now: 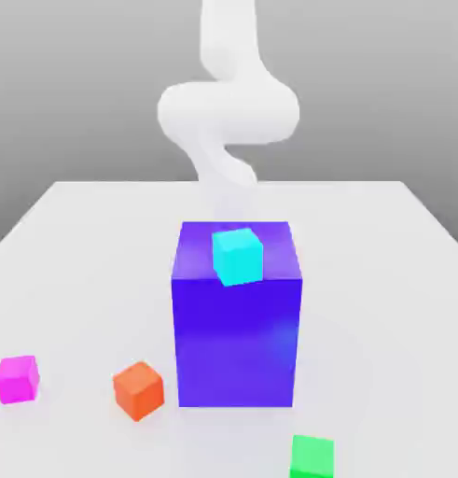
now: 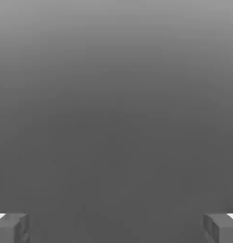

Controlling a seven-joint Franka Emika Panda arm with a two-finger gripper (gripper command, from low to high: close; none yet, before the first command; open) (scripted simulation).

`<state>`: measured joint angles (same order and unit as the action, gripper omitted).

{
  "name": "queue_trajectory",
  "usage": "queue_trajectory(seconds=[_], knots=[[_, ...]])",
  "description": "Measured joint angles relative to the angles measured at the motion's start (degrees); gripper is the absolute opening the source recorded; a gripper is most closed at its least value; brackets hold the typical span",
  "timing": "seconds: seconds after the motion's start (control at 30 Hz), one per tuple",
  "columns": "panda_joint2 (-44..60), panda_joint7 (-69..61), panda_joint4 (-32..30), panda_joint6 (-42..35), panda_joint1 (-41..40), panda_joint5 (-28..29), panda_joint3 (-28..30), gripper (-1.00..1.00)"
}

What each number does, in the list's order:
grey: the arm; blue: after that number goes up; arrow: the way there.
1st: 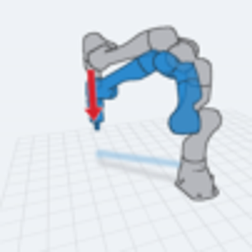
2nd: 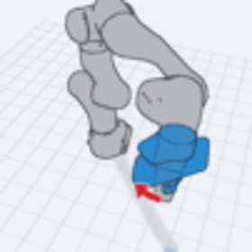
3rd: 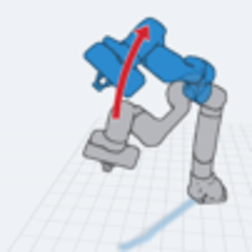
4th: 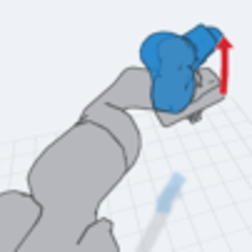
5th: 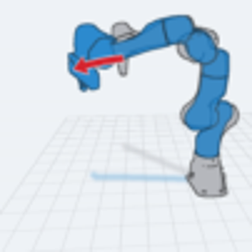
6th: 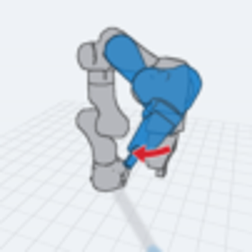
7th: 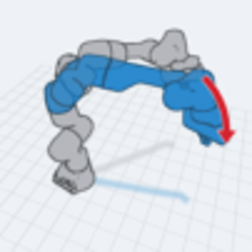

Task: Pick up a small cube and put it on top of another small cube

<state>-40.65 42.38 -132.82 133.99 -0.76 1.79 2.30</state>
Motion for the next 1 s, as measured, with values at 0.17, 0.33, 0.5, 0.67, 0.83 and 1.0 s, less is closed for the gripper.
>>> queue_trajectory(seconds=[0.17, 0.33, 0.5, 0.67, 0.83, 1.0], knots=[[10.48, -7.79, -2.12, 4.49, -1.47, 2.73, 5.65, 0.0], [20.56, -16.7, -4.19, 8.91, -2.62, 3.5, 12.2, 0.0], [30.98, -27.95, -6.3, 13.44, -4.22, 0.99, 18.46, 0.0], [42.08, -42.07, -8.37, 17.85, -9.22, -5.6, 21.64, 0.0], [53.28, -57.22, -10.22, 21.84, -16.42, -13.65, 19.6, 0.0], [63.69, -64.7, -8.47, 28.79, -23.19, -21.32, 12.5, 0.0]])
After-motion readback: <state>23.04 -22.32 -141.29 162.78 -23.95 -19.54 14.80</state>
